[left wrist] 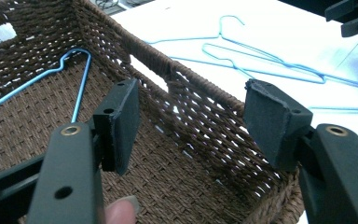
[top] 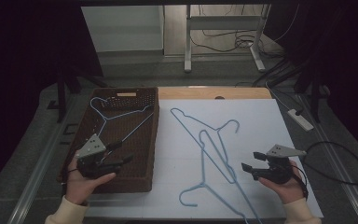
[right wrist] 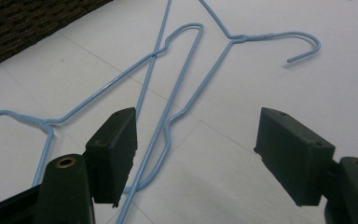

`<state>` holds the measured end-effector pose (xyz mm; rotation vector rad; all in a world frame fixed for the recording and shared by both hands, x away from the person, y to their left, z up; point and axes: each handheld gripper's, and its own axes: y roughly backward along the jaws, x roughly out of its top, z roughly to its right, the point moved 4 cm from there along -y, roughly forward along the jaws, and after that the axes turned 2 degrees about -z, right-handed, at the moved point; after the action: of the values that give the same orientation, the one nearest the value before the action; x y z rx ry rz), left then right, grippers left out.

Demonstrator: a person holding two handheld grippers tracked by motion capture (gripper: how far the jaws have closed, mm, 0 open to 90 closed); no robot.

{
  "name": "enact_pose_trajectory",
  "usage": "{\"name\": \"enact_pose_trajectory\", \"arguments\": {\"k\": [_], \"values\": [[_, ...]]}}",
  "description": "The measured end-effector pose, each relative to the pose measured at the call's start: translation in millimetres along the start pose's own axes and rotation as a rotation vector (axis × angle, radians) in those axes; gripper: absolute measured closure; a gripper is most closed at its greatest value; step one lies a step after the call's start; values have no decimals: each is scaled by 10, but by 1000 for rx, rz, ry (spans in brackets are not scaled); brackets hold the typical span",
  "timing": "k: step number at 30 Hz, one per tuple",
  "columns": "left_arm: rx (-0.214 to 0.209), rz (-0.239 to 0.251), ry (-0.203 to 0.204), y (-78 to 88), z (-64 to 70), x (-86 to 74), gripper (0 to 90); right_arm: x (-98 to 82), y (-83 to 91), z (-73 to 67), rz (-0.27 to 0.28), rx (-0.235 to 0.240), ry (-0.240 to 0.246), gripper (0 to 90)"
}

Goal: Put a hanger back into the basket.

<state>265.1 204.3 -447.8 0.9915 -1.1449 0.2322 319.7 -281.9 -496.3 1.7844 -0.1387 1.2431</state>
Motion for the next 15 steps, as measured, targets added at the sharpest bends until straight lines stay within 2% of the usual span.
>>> {"name": "enact_pose_trajectory", "arguments": {"k": [7, 15], "values": [[-3, 6, 1, -18, 46, 3, 375, -3, 25, -40, -7, 6, 7, 310], [-10, -11, -2, -106, 73, -40, 375, -19, 29, -62, -23, 3, 4, 318]]}}
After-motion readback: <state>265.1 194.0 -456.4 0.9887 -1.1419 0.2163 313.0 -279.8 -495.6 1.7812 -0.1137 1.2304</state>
